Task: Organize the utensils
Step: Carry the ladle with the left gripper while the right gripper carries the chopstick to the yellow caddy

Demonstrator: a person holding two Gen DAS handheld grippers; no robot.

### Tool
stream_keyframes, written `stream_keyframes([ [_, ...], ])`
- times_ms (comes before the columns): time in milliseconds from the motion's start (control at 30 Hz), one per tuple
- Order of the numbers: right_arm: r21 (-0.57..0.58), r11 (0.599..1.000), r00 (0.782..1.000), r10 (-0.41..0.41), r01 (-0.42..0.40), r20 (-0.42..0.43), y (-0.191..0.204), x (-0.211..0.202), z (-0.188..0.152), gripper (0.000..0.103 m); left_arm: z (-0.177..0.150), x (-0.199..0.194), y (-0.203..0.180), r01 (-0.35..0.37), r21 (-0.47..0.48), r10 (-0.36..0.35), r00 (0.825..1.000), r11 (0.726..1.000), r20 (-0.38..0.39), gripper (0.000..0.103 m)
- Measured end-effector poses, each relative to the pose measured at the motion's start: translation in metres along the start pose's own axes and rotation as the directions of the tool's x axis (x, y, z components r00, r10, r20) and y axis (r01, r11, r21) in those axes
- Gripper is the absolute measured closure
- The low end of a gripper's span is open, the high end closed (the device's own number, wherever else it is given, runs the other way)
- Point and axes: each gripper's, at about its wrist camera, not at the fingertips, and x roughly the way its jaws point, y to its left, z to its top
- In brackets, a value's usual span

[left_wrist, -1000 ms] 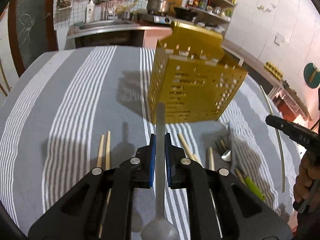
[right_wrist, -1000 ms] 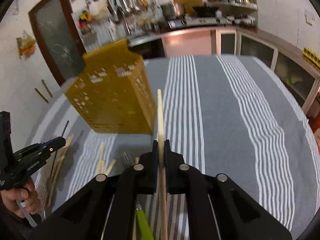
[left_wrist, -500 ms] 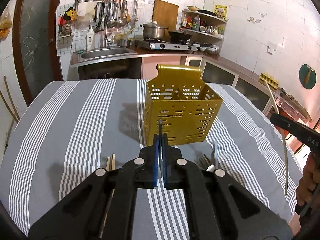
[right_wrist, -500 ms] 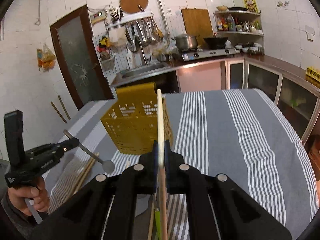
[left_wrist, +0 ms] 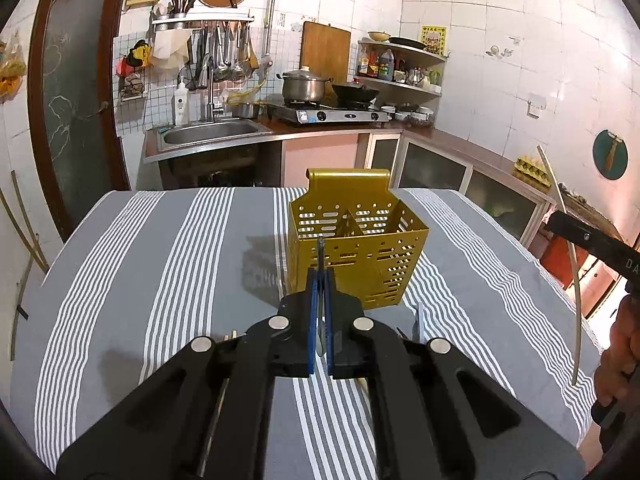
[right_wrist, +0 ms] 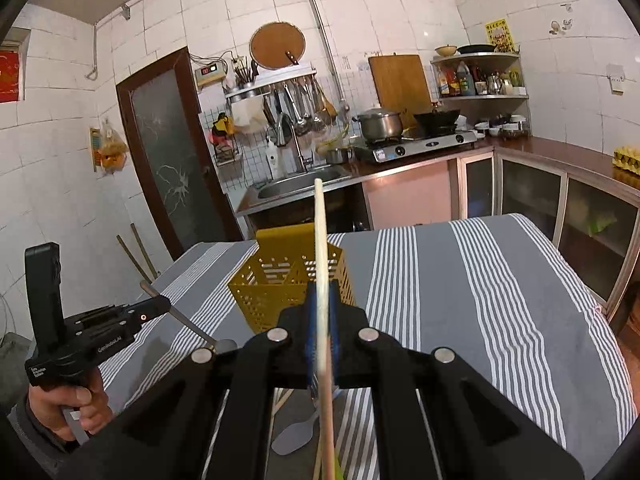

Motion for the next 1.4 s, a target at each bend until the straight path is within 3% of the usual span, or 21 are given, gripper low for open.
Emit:
stream_keyframes([
  [833,-0.035,0.999,1.0,-0.02,0.02,0.004,0.011,0.013,0.008,0.097,0.022,-0.005,-0.003,0.006,0.042,-0.007,1.0,0.999,0.023,0.102],
  [1400,-0.142,0.989,0.993,-0.016,0.032,0.113,0.046,0.028,0.079,0.097,0.083,0.001,-0.012,0.036,0.073,-0.042,0.996,0.997,0.081,0.102],
])
